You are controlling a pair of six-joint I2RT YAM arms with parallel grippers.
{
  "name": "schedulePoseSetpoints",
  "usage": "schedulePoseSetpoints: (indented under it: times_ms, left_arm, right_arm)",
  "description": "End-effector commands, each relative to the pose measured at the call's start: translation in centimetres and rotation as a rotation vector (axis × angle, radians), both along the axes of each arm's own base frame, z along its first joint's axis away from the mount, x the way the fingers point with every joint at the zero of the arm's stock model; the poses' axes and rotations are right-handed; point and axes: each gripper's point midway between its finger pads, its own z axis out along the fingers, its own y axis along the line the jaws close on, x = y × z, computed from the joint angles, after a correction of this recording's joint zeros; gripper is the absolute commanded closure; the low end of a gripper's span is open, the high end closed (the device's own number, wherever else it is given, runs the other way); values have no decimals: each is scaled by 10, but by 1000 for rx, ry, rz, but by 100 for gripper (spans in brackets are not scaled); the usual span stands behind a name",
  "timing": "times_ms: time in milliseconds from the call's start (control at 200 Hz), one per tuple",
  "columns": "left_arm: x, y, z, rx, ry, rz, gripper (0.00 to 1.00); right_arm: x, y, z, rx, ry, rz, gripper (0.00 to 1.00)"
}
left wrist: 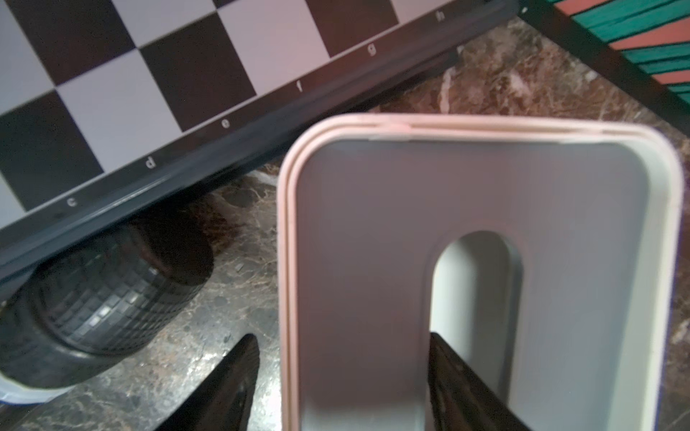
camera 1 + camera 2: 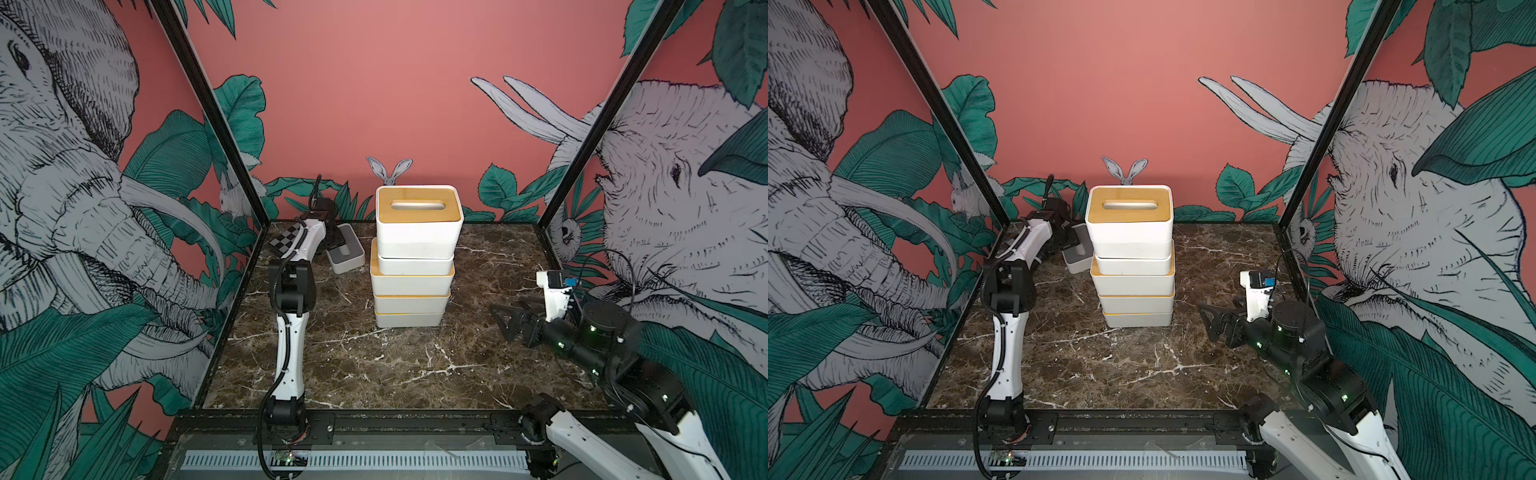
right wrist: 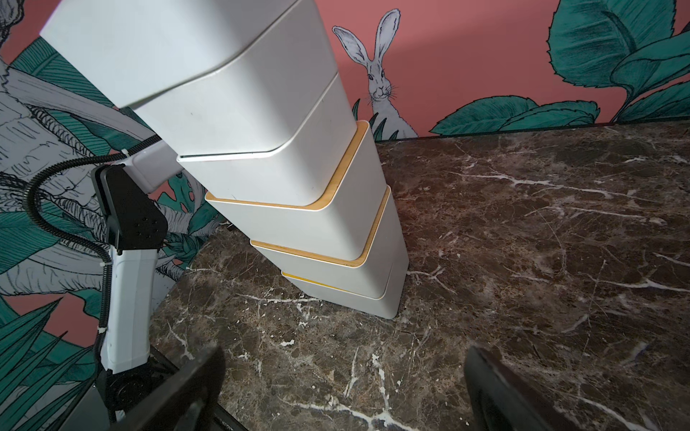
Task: Stack the tissue boxes
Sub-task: Pick up the tissue box from the center of the board.
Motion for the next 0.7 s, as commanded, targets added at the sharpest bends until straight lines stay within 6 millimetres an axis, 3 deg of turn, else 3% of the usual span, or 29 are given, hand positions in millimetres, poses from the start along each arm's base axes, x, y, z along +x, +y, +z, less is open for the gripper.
schedulePoseSetpoints:
  times_ms: [0, 350, 560, 695]
  left_arm:
    - [8, 3, 10, -3, -36, 23, 30]
    - [7, 5, 1, 7, -26, 31, 32]
    - [9, 2, -2, -12, -33, 22, 44]
    - [7, 1, 2, -23, -41, 20, 46]
  right_arm:
    - [1, 1, 6, 26, -22, 0, 0]
    - [0, -1, -2, 26, -8, -13, 1]
    - [-1, -3, -5, 28, -3, -19, 0]
    - [-1, -3, -6, 29, -4, -23, 1]
